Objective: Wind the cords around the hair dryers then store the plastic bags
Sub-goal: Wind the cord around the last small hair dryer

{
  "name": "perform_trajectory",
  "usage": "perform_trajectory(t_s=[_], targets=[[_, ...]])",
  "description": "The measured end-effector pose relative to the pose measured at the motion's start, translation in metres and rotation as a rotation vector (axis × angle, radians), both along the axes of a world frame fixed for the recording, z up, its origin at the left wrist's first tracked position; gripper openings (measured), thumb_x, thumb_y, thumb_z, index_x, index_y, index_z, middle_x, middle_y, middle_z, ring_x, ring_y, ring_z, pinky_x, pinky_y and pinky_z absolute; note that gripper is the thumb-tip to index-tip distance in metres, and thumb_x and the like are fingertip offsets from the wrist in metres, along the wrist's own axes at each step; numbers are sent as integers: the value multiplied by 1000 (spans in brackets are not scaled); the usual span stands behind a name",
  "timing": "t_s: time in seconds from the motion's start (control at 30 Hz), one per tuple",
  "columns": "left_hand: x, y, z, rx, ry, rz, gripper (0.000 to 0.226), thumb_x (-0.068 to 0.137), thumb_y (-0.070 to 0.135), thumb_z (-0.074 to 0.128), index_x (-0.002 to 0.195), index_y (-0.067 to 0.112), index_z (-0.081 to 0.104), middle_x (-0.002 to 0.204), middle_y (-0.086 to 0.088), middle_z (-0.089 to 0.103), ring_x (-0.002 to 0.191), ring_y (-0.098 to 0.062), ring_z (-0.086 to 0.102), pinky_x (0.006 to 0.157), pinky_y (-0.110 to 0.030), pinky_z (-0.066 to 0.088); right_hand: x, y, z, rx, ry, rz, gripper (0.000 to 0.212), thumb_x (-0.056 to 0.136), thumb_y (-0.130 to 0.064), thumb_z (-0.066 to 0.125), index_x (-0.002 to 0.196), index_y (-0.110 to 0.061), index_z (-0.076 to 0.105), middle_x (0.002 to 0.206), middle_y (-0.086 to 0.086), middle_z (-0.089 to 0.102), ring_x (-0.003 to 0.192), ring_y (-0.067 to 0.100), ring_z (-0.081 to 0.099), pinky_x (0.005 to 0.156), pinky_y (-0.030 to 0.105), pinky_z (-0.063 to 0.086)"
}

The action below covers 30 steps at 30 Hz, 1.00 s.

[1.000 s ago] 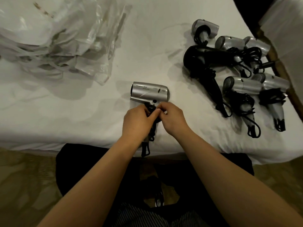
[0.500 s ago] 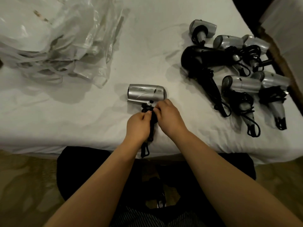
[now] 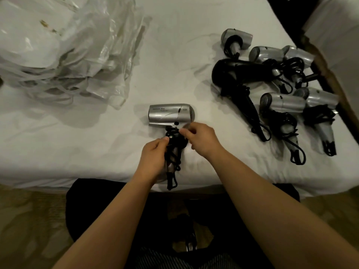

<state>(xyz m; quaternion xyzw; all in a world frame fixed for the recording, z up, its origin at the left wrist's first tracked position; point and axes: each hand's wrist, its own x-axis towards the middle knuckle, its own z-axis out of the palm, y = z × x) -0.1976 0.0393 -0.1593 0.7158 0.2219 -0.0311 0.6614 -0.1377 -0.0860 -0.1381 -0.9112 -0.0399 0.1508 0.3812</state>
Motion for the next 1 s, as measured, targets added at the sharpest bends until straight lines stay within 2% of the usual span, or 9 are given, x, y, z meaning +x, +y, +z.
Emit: perform_trajectory(t_s=[0.1,0.2,0.33,0.43,0.53,0.67,0.83,0.9,1.0], targets=[[2,3,-1,-119,-8,34,36,99,18,43,70,13,65,67,-4,67,68,-15,60,70,-27,45,-22,5,-11,322,274,-227,29,94,-42,49,100,-13,54,93,6,61,77,23,62,69,35,53],[4,1,2,-214,-7,52,36,99,13,42,72,12,66,59,3,69,60,-6,65,61,-18,48,-48,15,-25,390,386,-248,37,83,-33,64,110,-14,45,110,6,60,102,26,61,90,45,51],[7,-4,5,-187,-26,36,34,99,16,42,76,11,67,66,1,71,69,-10,67,67,-22,51,-50,30,-28,393,363,-229,73,56,-44,69,120,-12,52,106,4,67,98,20,65,88,39,53],[8,-6,10,-190,-66,43,36,100,16,40,75,13,67,66,4,71,68,-4,66,76,-26,51,-42,28,-21,399,337,-314,37,73,-32,64,104,-11,62,93,10,69,82,23,65,77,39,55],[11,-2,18,-235,-102,38,36,100,13,38,80,10,67,67,5,71,68,-2,66,74,-22,54,-41,24,-17,609,426,-411,7,86,-17,62,89,-10,63,76,9,62,61,20,55,58,31,47],[10,-5,24,-292,-109,-8,36,100,9,37,79,4,66,68,3,71,69,-4,67,72,-19,54,-41,18,-11,867,489,-485,10,88,-8,59,78,-6,61,66,9,53,41,12,44,42,20,36],[15,-4,23,-333,-97,-40,36,100,14,40,79,10,68,71,2,70,75,-11,66,78,-23,53,-43,6,-1,890,467,-431,9,91,-11,56,82,-9,59,69,6,54,45,10,48,43,19,41],[20,-1,20,-230,-44,-42,37,100,18,43,72,14,67,65,2,63,72,-15,59,80,-30,53,-41,-1,8,792,401,-390,4,90,-11,57,92,-13,54,76,5,54,51,12,50,47,21,45],[32,-2,15,46,32,-6,19,99,20,44,94,14,62,98,-7,64,85,-20,58,89,-39,51,-34,-15,19,735,332,-373,28,88,-7,60,110,-15,44,85,4,54,55,16,52,51,26,50]])
